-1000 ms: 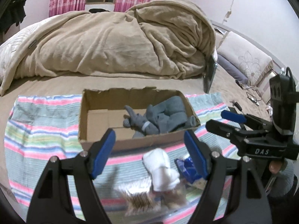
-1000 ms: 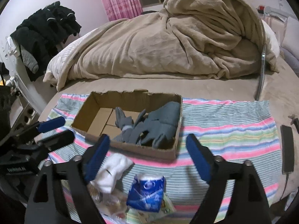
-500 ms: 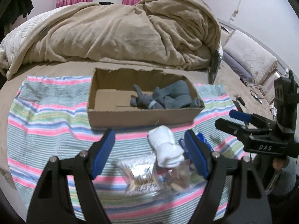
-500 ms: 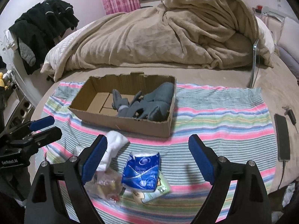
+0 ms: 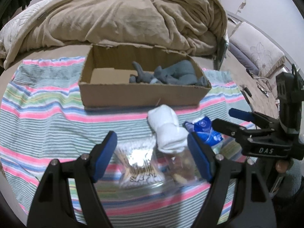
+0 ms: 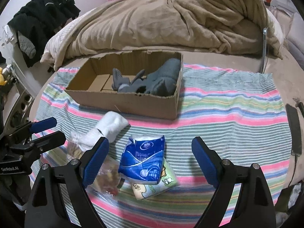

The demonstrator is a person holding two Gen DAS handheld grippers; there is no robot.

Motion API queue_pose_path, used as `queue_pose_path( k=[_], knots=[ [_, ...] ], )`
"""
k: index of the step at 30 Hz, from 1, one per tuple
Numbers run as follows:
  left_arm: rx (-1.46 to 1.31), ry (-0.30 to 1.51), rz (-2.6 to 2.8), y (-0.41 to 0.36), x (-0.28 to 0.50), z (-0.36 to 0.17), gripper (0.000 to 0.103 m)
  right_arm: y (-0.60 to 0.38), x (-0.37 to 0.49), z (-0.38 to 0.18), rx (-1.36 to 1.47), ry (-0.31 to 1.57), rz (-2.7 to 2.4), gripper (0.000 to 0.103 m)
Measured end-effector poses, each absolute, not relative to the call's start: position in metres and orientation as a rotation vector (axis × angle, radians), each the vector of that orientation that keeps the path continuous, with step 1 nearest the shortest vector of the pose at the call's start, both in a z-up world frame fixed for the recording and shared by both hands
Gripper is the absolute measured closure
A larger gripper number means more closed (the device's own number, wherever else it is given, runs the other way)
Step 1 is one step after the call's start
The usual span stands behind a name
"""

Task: Organize objects
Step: 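Grasp the white socks with the left gripper while the right grasps the blue tissue pack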

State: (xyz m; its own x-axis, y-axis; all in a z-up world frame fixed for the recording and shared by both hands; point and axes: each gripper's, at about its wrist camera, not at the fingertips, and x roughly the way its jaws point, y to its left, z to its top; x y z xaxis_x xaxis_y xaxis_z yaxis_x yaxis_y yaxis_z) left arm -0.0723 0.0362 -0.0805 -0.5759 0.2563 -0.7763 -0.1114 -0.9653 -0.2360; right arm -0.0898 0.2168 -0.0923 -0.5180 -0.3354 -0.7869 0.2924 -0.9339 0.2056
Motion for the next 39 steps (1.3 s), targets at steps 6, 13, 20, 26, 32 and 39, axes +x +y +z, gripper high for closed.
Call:
queue_pose_path(
  k=[6,13,20,26,32,39],
  knots=[
    [-1.350,-0.220,2.592,0.041,-0.072,-0.089,0.025,0.211,-0.090,-0.105,1.324,-0.055,-2.423,0.012],
    [-1.362,-0.208,2.592,0.041,-0.078,-0.093,0.025,0.208,-0.092,-0.118,1.365,-0.055,-2.387,0.012],
    [-1.369,-0.214,2.567,0.046,-0.097,-0.097,0.025,0.206,-0.093,-0.126,1.375,-0.058,-2.365,0.014],
    [-1.403,-0.188,2.547,0.058,-0.112,-0.104,0.025,0.203,-0.095,-0.134,1.383,-0.033,-2.350,0.021],
    [-1.419,-0.146,2.502,0.072,-0.119,-0.114,0.025,0.207,-0.098,-0.141,1.393,-0.042,-2.338,0.045],
    [-1.432,-0.122,2.471,0.083,-0.126,-0.126,0.036,0.209,-0.096,-0.138,1.377,-0.015,-2.341,0.051]
  ],
)
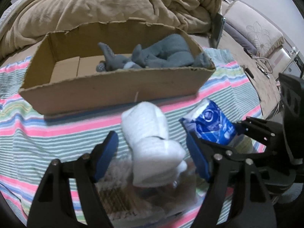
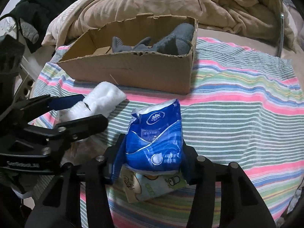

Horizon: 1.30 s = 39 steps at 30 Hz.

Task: Organize objects
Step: 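Grasp the white socks with the left gripper while the right grasps the blue tissue pack, then lower the socks into the box with the left gripper while the right drops the tissue pack in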

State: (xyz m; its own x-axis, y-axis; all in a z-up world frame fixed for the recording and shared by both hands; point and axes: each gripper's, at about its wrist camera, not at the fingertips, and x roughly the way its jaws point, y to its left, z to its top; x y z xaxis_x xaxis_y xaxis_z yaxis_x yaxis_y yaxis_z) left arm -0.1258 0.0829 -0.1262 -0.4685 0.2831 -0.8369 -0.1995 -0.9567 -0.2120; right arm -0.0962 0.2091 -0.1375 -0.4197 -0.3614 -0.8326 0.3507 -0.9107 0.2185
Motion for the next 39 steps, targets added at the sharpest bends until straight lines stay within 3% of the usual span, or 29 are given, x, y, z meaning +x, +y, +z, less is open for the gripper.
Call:
queue_pose_path(
  k=[3,7,17,39],
  knots=[
    [-1.437,-0.117,2.466,0.084,-0.125,-0.129,0.046,0.213,-0.094,-0.135,1.368,-0.017,-2.352,0.051],
    [-1.426,-0.114,2.464,0.084,-0.123,-0.129,0.052,0.221,-0.093,-0.129,1.353,-0.027,-2.373,0.051],
    [-1.375,-0.136,2.475,0.079,-0.108,-0.116,0.060,0.225,-0.084,-0.114,1.323,-0.051,-2.391,0.051],
    [-1.224,-0.236,2.621,0.025,-0.080,-0.061,0.063,0.195,-0.081,-0.078,1.228,-0.022,-2.363,0.051]
  ],
)
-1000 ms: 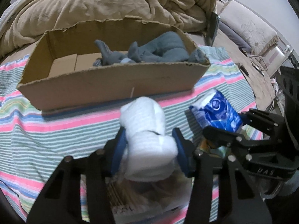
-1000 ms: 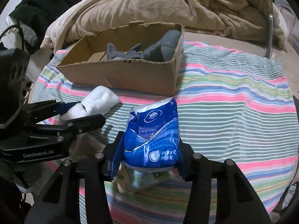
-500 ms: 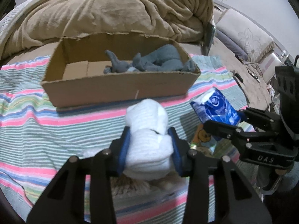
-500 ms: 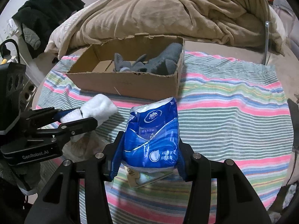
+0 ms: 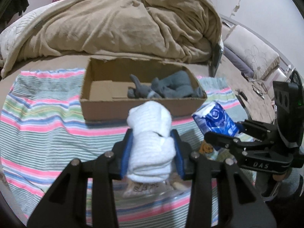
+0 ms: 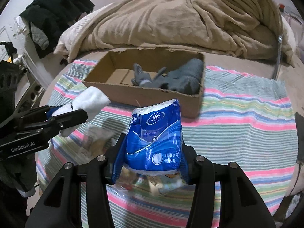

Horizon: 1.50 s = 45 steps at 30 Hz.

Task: Organize objects
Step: 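Lower the socks into the box with the left gripper while the right drops the tissue pack in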

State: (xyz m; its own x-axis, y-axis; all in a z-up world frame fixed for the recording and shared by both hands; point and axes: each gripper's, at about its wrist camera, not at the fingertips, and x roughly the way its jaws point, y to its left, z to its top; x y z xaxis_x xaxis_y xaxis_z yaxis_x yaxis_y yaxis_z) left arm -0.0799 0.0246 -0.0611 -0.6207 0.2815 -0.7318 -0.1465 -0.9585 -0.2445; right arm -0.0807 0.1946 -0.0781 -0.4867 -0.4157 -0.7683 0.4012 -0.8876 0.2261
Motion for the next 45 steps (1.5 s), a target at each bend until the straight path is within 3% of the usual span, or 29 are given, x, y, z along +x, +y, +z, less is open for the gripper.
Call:
queue_pose_path(
  k=[27,45],
  knots=[
    [-1.128,-0.300,2.750,-0.034,-0.114,-0.038,0.063,0.137,-0.133,-0.042,1.084,0.036,-2.306,0.051],
    [-1.147,-0.190,2.787,-0.028,-0.167,-0.059,0.063,0.124,-0.181,-0.051,1.088,0.014,-2.283,0.051]
  ],
)
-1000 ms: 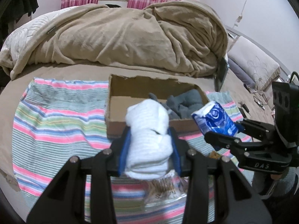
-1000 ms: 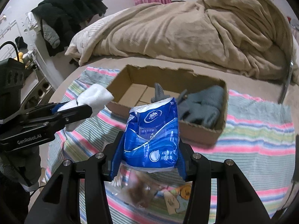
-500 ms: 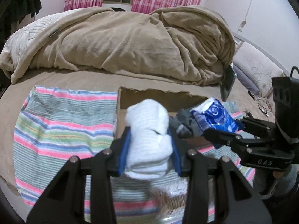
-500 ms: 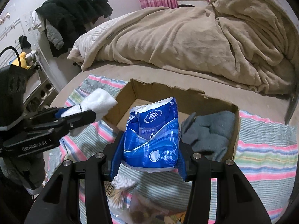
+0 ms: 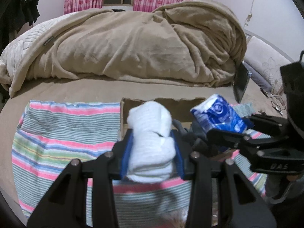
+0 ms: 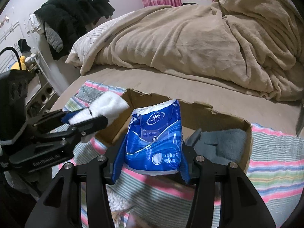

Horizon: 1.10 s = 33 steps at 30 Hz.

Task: Organize objects
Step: 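Lower the socks into the box with the left gripper while the right drops the tissue pack in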

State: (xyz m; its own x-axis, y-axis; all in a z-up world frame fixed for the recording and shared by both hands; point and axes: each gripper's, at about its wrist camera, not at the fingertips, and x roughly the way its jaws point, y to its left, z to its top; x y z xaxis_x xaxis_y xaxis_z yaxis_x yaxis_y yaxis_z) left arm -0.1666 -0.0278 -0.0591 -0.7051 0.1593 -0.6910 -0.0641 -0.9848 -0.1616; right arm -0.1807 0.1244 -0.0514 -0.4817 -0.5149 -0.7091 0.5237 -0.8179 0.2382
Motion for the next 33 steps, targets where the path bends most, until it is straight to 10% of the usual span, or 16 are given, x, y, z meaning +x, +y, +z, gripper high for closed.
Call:
queue_pose_path(
  k=[29,33],
  knots=[
    [-1.217,-0.284,2.749,-0.040,-0.159,-0.077,0.039,0.096,-0.209,-0.084,1.203,-0.027,-2.228,0.050],
    [-1.219,-0.324,2.773,-0.053,-0.149,-0.077,0.022,0.089,-0.206,-0.085,1.202,-0.013,-2.232,0.032]
  ],
)
